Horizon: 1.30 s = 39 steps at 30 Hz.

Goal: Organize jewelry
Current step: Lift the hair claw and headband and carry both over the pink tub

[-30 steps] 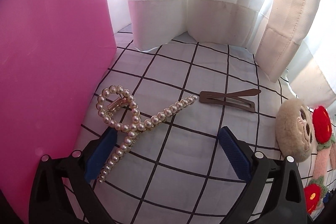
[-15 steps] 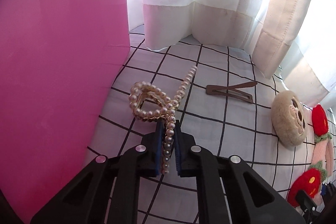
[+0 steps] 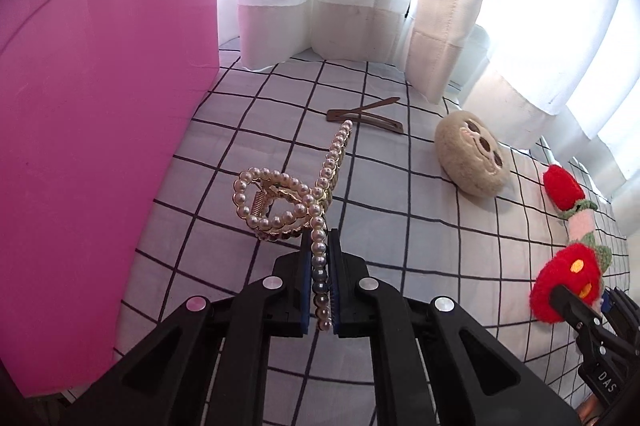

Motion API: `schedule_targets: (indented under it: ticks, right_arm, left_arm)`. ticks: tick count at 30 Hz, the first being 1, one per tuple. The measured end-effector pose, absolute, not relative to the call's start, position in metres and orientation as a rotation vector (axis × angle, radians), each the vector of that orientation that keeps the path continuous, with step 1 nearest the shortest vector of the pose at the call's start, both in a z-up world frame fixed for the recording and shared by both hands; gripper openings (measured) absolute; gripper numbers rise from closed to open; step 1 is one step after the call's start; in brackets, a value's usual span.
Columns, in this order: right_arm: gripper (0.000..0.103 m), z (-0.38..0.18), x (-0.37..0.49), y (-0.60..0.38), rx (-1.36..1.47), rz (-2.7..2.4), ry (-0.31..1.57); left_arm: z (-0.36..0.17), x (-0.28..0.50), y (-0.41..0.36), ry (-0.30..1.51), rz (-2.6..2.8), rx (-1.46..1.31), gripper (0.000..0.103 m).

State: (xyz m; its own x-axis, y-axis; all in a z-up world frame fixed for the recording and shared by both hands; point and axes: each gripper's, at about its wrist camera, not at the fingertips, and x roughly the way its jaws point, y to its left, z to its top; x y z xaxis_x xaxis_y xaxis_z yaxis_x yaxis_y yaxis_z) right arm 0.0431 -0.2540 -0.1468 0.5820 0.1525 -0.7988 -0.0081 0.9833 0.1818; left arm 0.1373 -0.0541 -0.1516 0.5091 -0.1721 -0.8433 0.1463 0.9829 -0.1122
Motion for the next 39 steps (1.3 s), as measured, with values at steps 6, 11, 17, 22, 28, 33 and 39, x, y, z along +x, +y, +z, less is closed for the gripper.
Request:
schedule_targets:
  ticks: [6,11,17,22,28,33,39]
  right_arm:
    - [0.044,-0.127,0.034,-0.249,0.170,0.102,0.902]
    - [0.044,-0.111,0.031,-0.241,0.163,0.111,0.873]
    - [0.044,-0.080,0.028,-0.231,0.151,0.124,0.807]
    - [0.044,-0.049,0.029,-0.219,0.137,0.139,0.747]
    - [0.044,-0.010,0.033,-0.197,0.107,0.177,0.674]
    - [0.044,0.019,0.041,-0.168,0.072,0.221,0.622]
    - [0.044,0.044,0.056,-0.126,0.026,0.296,0.577]
  left_arm:
    - [-0.132,0.113,-0.068,0.997,-0.233,-0.007,0.008]
    - [-0.108,0.103,-0.069,0.959,-0.247,0.017,0.008]
    - [-0.075,0.099,-0.064,0.909,-0.260,0.038,0.007]
    - [-0.047,0.098,-0.055,0.860,-0.261,0.049,0.008]
    - [-0.011,0.101,-0.036,0.798,-0.240,0.036,0.008]
    - [0.020,0.104,-0.012,0.744,-0.214,0.008,0.008]
    - [0.051,0.112,0.029,0.691,-0.126,-0.011,0.008]
